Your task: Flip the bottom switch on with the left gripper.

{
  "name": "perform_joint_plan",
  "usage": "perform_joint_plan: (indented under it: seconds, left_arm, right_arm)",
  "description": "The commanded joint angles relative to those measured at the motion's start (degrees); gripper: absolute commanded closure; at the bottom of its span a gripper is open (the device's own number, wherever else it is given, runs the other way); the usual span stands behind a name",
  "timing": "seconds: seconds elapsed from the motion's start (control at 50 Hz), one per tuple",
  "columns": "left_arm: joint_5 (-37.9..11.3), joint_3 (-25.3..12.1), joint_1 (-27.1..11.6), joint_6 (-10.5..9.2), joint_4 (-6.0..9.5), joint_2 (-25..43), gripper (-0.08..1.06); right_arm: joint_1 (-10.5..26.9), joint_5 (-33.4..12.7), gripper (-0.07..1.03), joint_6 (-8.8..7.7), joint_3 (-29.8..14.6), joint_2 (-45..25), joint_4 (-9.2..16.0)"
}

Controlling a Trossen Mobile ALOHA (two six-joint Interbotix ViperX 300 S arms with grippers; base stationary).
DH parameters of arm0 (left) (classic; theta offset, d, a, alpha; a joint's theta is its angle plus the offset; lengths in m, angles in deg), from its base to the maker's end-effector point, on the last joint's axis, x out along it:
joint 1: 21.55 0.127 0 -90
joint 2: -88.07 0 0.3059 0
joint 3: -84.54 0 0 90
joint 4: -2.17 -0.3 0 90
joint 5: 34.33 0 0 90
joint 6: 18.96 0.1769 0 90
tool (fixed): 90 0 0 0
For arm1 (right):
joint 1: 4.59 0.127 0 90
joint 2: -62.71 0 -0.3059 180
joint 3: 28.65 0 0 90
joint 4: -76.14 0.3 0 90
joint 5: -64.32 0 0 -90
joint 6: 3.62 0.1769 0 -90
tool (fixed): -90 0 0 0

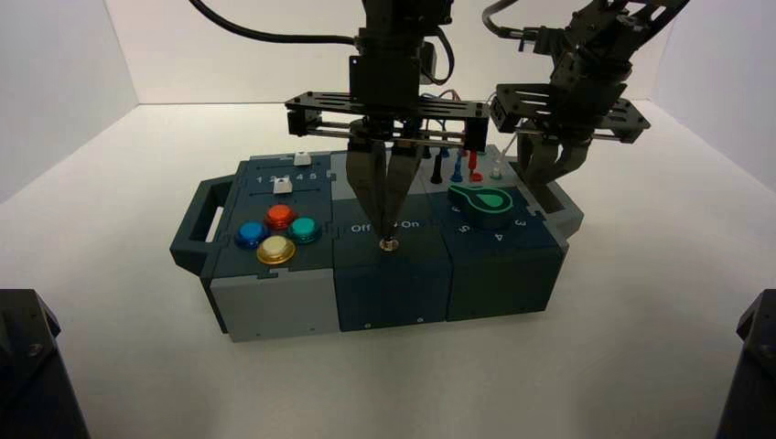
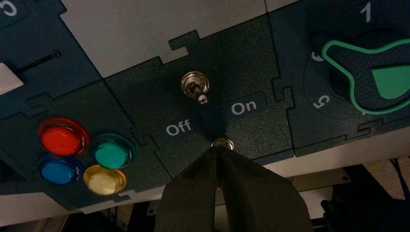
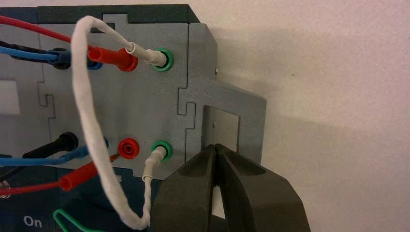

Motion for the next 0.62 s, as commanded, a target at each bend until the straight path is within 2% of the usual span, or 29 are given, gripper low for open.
perform_joint_plan:
  seconds: [0.02,0.14,0.48,0.62]
  left_arm:
    - [0.09,-0.70,-1.49,-0.18,-0.18,-1.32,1.01]
    - [0.53,1.05,-1.41,-0.35,-0.79,-2.37,1.01]
    - [2.46,7.38,0.35,-2.72,-4.13,-8.70,1.01]
    - [3.87,9.67,1.32,-2.72,-4.13,-11.16,1.01]
  right_arm:
    - [0.18,0.00,0.98,-0.18,0.26,-1.58,0.09]
    - [0.18,0.00,0.98,-0.18,0.18,-1.67,0.09]
    - [0.18,-0.88,0.98,-0.18,-0.53,-2.72,0.00]
    - [0.18,-1.14,0.98,-0.35,-0.70,-2.99,0.00]
